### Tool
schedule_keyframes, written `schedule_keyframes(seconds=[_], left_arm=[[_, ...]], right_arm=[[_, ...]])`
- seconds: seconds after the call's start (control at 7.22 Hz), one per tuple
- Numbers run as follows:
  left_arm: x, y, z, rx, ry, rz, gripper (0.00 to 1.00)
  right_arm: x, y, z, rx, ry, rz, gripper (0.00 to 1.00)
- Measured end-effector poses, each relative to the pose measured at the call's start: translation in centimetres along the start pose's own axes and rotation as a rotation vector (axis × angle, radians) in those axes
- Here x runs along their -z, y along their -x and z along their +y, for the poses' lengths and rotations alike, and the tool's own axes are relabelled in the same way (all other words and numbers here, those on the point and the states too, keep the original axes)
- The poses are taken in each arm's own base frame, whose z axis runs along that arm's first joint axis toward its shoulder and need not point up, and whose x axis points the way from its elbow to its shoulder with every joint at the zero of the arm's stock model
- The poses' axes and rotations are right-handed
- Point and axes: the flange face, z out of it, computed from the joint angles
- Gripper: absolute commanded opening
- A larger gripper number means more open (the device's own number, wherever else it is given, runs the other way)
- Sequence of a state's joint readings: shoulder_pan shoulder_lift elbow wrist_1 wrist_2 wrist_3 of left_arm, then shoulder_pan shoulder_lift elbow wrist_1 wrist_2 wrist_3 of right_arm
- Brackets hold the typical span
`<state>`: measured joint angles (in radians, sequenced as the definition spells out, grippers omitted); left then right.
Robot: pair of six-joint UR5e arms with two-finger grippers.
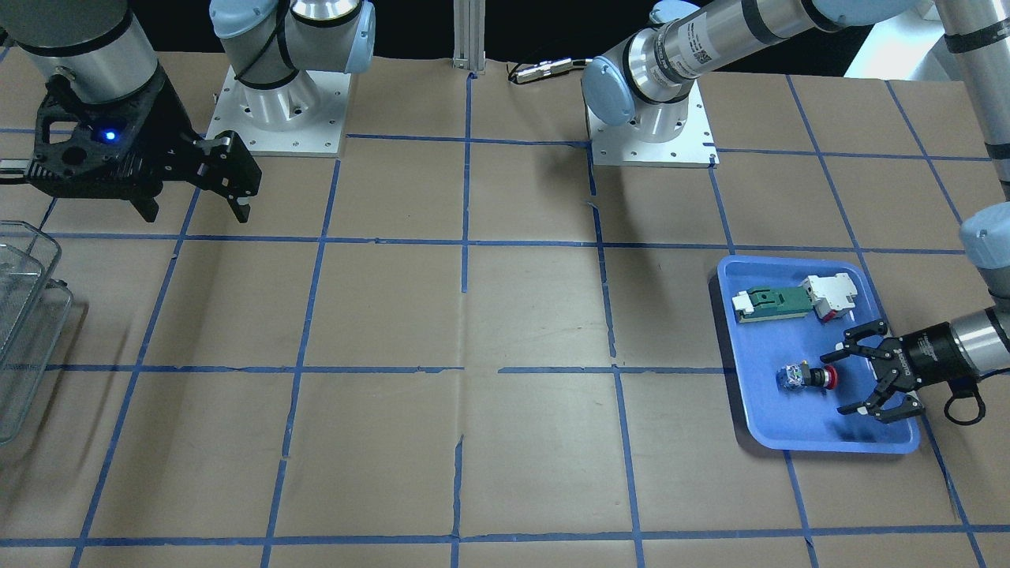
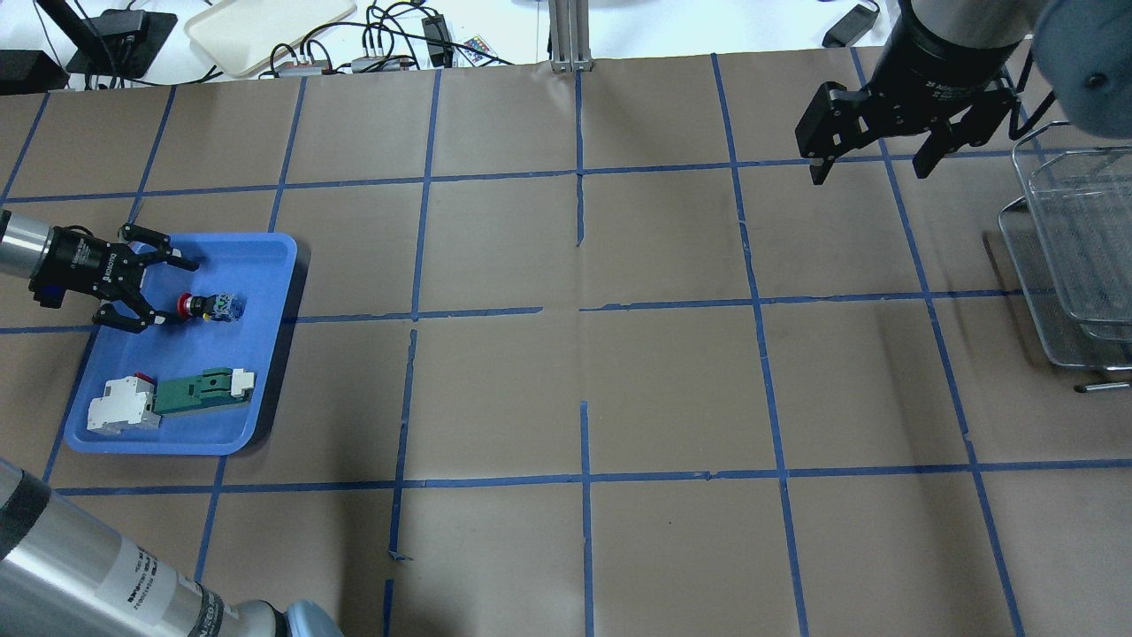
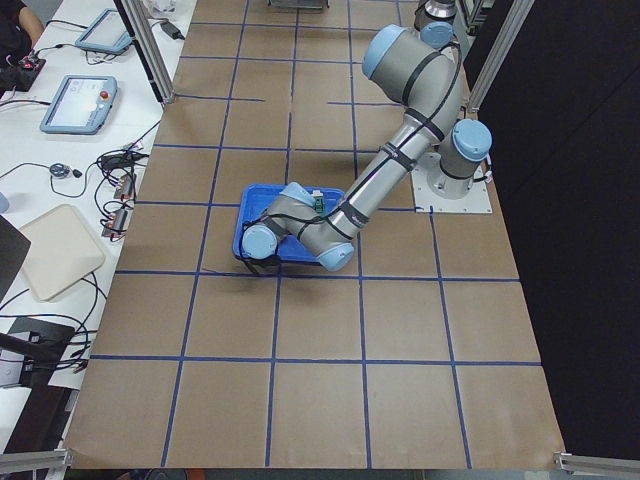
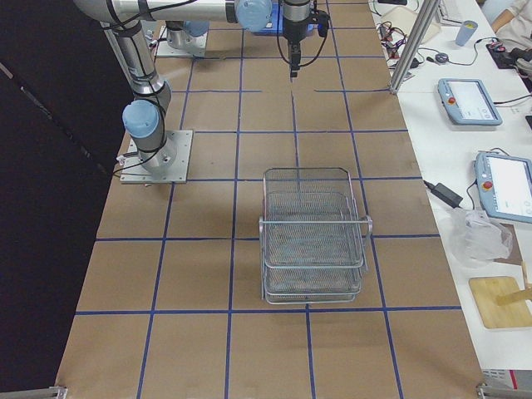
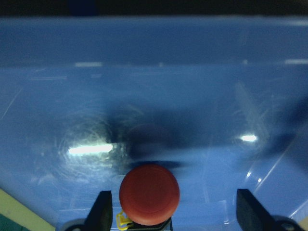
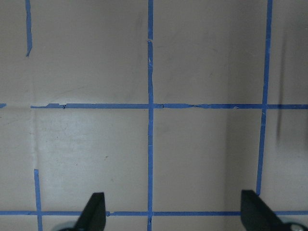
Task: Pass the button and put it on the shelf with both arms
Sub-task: 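Lower the left gripper sideways around the red push button, then close the left gripper on the red push button's base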
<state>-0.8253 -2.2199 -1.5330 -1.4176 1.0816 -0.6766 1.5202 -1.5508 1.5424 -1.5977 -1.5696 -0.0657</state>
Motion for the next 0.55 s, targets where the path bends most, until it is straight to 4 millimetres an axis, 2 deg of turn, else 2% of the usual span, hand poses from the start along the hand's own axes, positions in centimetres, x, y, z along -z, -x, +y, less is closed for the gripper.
schedule_keyframes(seconds=[0.14, 0.28, 0.55], left_arm=[[-0.05, 0.03, -0.02, 0.0, 0.0, -0.001, 0.77], [-0.14, 0.07, -0.04, 0.001, 0.001, -0.003, 0.68], [-0.23, 0.14, -0.06, 0.003, 0.003, -0.005, 0.28]], right_arm=[[-0.16, 0.02, 0.05, -0.001, 0.002, -0.002, 1.0], [-0.38, 0.03, 0.12, -0.001, 0.006, -0.002, 1.0], [-0.53, 0.02, 0.14, -0.001, 0.008, -0.002, 1.0]])
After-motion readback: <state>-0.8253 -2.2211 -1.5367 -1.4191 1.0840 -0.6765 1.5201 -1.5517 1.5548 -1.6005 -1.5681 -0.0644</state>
